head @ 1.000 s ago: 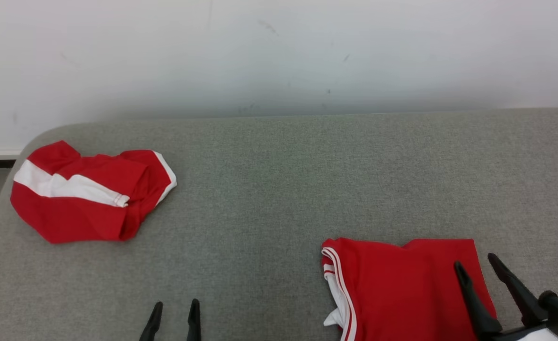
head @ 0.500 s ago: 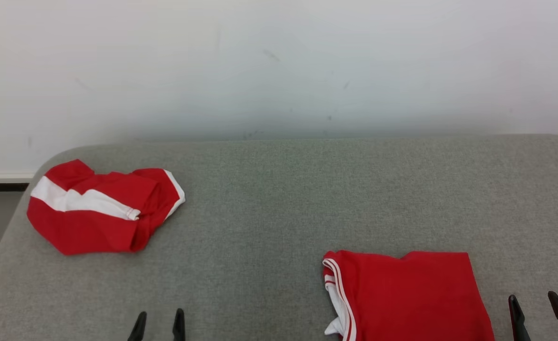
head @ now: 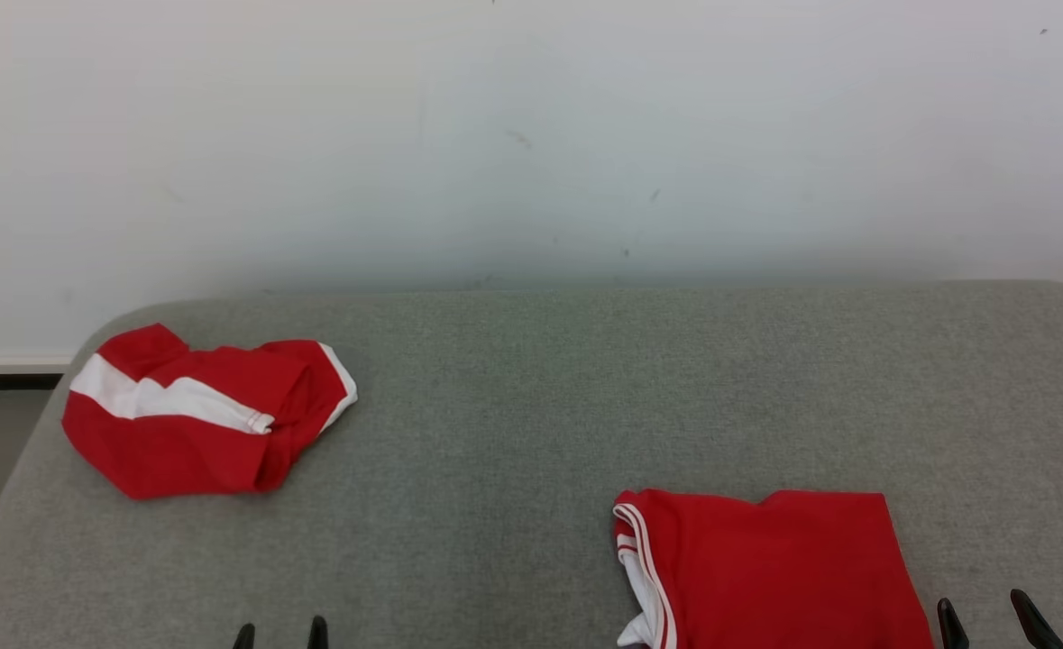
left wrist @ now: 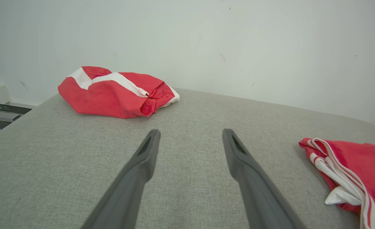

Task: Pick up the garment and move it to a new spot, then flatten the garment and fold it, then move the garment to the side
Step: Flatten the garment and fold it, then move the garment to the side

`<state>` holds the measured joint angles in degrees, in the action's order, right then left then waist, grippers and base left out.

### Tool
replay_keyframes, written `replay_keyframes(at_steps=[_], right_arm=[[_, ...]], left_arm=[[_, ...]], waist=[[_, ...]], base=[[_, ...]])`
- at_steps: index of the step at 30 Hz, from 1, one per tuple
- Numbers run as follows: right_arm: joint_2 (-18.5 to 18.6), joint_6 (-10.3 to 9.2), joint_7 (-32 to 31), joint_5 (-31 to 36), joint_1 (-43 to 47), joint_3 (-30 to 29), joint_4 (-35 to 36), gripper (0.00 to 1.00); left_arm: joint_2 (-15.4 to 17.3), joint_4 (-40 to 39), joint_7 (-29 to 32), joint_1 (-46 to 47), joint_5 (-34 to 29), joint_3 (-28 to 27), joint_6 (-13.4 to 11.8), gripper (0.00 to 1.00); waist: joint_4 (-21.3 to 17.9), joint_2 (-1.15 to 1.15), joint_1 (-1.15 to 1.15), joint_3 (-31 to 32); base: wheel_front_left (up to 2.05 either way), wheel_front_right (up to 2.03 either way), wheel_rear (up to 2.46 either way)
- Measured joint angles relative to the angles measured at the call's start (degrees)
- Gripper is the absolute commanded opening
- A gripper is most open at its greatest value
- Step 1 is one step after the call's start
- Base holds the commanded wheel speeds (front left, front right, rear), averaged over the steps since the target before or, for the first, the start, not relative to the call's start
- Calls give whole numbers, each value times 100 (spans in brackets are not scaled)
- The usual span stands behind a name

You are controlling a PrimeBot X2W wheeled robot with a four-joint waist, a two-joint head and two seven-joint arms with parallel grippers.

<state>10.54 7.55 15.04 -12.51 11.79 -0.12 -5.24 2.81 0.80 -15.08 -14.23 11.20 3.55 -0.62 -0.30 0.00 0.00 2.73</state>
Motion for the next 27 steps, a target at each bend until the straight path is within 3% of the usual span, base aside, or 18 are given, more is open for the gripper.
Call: replay_keyframes(at_steps=[19, 27], right_arm=[[-18, 0, 0, -177, -126, 30, 32, 100], [335, 0, 2, -795, -375, 119, -67, 100]], left_arm=[[0, -7, 0, -33, 19, 100, -19, 100], [-1, -52, 0, -30, 40, 109, -33, 100]], waist=[[89, 0, 0, -3], [26, 0, 0, -85]], base=[[0, 0, 0], [0, 0, 0]])
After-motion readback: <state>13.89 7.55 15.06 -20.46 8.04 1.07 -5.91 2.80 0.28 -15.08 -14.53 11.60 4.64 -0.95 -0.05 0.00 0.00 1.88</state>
